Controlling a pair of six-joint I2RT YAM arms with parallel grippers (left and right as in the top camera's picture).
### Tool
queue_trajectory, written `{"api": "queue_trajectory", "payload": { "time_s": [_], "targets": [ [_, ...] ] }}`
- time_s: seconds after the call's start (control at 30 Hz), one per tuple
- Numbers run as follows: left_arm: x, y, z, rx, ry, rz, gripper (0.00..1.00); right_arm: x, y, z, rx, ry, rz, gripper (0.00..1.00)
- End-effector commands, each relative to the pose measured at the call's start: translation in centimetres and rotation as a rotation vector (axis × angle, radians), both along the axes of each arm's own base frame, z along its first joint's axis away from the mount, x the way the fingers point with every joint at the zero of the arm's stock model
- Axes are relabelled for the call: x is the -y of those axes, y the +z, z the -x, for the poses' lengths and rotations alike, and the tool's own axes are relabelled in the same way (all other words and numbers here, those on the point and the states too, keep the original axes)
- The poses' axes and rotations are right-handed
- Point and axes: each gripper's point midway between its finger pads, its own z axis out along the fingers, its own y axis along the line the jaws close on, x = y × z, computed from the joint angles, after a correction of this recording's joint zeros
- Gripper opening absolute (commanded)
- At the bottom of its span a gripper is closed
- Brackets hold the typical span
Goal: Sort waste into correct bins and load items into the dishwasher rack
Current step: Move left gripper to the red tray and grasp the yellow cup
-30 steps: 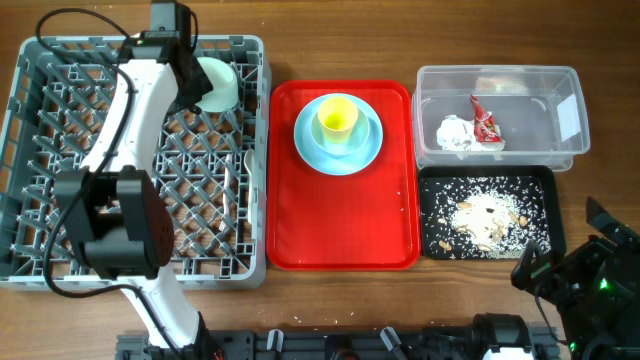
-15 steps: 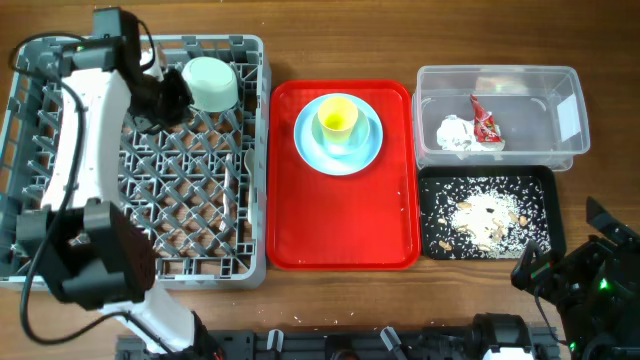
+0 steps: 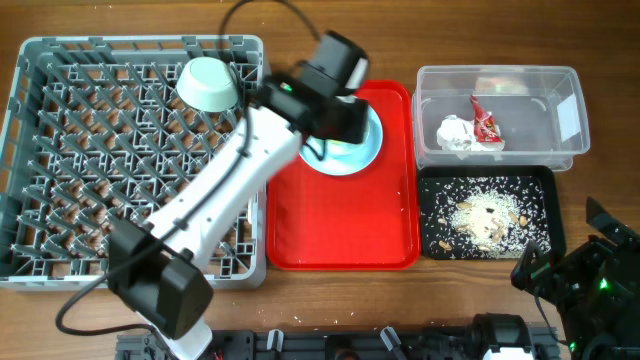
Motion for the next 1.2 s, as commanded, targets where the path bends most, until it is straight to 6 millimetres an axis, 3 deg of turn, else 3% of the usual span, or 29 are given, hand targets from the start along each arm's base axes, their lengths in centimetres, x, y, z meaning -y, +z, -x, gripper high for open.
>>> {"api": "queue_trajectory", "payload": {
  "time_s": [0.0,0.07,0.3,0.43,0.57,0.63,0.67,0.73,0.8,0.87,0.97,1.07,1.17],
  "targets": [
    [0.4,-0.4,-2.1,0.192,0.076,-0.165,0.32,0.3,-0.1,0.1,0.001,-0.022,-0.002,0.99],
    [0.7,-1.1,-2.9,0.221,0.091,-0.190,0.26,0.3,-0.1,0.1,0.001,-0.022,-0.002,0.99],
    [1.1,-8.2,-3.4,0.119,0.072,-0.291,0.26,0.3,-0.1,0.1,0.001,-0.022,-0.002,1.00],
    [0.8,-10.1,-3.6,0.090,0.072,-0.319,0.26,0.3,-0.1,0.1,0.001,-0.022,-0.002,1.00],
    [0.4,-10.8,-3.8,0.078,0.080,-0.331,0.25,0.3,-0.1,0.1,0.001,-0.022,-0.002,1.00],
    [0.4,-10.7,-3.9,0.082,0.080,-0.326,0.18,0.3,-0.1,0.1,0.001,-0.022,-0.002,1.00],
    [0.5,-10.1,-3.9,0.090,0.081,-0.316,0.12,0.3,-0.1,0.1,0.001,-0.022,-0.002,1.00],
    [0.9,-8.1,-3.3,0.116,0.072,-0.294,0.12,0.3,-0.1,0.1,0.001,-0.022,-0.002,1.00],
    [1.4,-4.7,-3.2,0.175,0.076,-0.237,0.12,0.3,-0.1,0.1,0.001,-0.022,-0.002,1.00],
    [0.9,-3.5,-3.8,0.217,0.103,-0.240,0.13,0.3,-0.1,0.1,0.001,-0.022,-0.002,1.00],
    [-0.5,-5.2,-4.8,0.209,0.138,-0.297,0.22,0.3,-0.1,0.1,0.001,-0.022,-0.002,1.00],
    [-1.5,-9.0,-5.6,0.148,0.149,-0.355,0.22,0.3,-0.1,0.1,0.001,-0.022,-0.002,1.00],
    [-1.6,-10.9,-5.5,0.119,0.143,-0.384,0.22,0.3,-0.1,0.1,0.001,-0.022,-0.002,1.00]
  ]
}}
